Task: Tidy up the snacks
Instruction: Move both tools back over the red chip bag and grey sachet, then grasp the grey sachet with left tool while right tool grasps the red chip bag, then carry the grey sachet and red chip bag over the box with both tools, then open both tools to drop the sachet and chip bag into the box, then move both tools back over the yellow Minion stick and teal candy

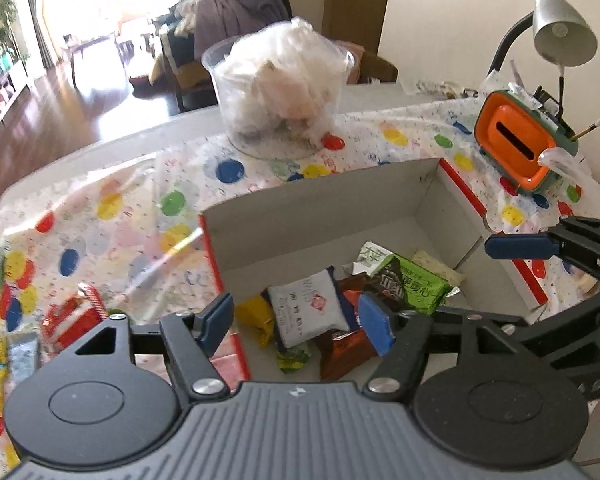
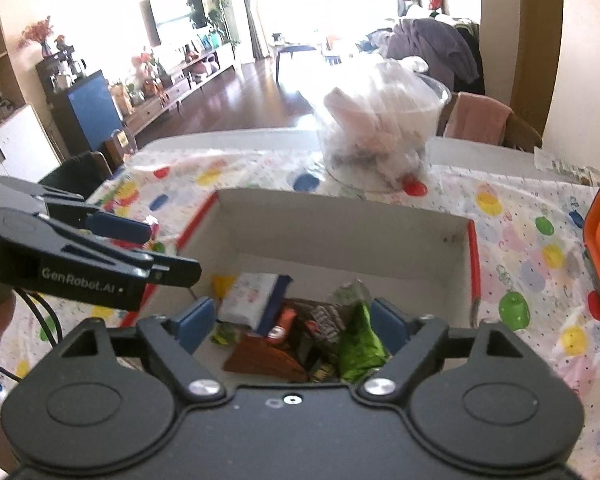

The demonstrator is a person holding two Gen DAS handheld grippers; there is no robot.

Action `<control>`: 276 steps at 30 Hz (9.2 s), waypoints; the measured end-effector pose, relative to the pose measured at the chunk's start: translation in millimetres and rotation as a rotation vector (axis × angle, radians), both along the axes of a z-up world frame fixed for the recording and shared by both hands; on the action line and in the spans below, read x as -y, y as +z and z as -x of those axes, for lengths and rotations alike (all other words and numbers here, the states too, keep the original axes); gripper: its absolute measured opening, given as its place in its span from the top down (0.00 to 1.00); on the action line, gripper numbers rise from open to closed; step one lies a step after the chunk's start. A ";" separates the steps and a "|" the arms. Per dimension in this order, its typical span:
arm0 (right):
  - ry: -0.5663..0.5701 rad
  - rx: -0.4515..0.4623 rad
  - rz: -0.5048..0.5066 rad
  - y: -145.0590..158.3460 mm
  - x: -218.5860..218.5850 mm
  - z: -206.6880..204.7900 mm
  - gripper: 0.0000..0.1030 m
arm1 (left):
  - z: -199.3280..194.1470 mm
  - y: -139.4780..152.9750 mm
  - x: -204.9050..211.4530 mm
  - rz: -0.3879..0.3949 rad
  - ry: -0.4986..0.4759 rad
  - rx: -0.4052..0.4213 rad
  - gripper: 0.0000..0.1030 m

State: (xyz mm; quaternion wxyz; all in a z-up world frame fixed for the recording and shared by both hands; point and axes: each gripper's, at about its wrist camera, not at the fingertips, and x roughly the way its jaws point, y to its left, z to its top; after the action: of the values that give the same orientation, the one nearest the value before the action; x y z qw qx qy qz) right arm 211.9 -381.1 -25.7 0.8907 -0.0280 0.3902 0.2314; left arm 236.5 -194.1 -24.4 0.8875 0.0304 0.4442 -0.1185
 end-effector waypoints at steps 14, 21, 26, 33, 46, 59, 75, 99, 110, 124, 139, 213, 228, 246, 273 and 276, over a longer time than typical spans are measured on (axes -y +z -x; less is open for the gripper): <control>0.028 0.041 -0.075 20.2 -42.1 28.7 0.06 | 58.5 21.7 -61.0 -0.008 0.033 0.155 0.26; 0.082 0.060 -0.088 21.3 -82.8 43.9 0.00 | 77.7 22.0 -98.1 0.005 0.042 0.183 0.21; 0.093 0.048 -0.093 17.5 -115.2 46.3 0.00 | 84.4 17.1 -134.5 0.029 0.079 0.184 0.21; 0.095 0.040 -0.080 8.2 -157.8 42.8 0.00 | 86.4 4.2 -189.7 0.055 0.140 0.179 0.15; 0.114 0.060 0.062 -17.4 -238.9 9.5 0.00 | 63.1 -41.0 -275.6 0.045 0.277 0.091 0.15; 0.202 -0.023 0.208 -72.2 -303.7 -39.9 0.00 | 2.4 -98.3 -311.0 0.085 0.382 -0.108 0.15; 0.242 -0.111 0.259 -124.2 -346.0 -82.8 0.00 | -37.2 -130.7 -316.5 0.073 0.418 -0.220 0.26; 0.218 -0.154 0.219 -133.2 -346.3 -83.7 0.24 | -35.6 -133.4 -313.2 0.074 0.395 -0.237 0.54; 0.158 -0.144 0.163 -110.1 -329.3 -62.0 0.24 | -15.0 -122.2 -317.9 0.114 0.412 -0.220 0.54; 0.078 -0.103 0.092 -49.3 -276.6 -15.9 0.24 | 26.4 -59.2 -296.7 0.123 0.343 -0.103 0.54; -0.072 -0.035 0.031 5.4 -168.6 24.8 0.24 | 52.5 10.1 -203.7 0.141 0.179 0.011 0.54; -0.042 -0.082 0.105 -28.6 9.8 -29.2 0.18 | -36.8 -34.2 14.4 0.016 0.068 -0.112 0.39; -0.056 0.020 -0.003 10.1 -19.3 23.5 0.00 | 25.0 7.9 -36.9 0.072 0.042 0.076 0.24; -0.030 0.076 0.023 7.6 -122.0 75.0 0.00 | 79.8 3.7 -149.6 0.103 0.059 0.129 0.19; 0.001 -0.146 0.125 -88.2 -268.6 47.5 0.10 | 57.0 -82.1 -353.8 0.020 0.199 -0.024 0.19; -0.027 -0.183 0.132 -99.1 -273.5 35.1 0.14 | 44.2 -94.1 -363.2 0.014 0.210 -0.050 0.19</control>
State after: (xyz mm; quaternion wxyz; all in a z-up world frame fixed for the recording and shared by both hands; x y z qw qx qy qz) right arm 176.8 -107.6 -124.7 0.8506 -0.0599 0.4846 0.1948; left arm 192.3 169.1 -118.5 0.8838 -0.0256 0.4663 -0.0286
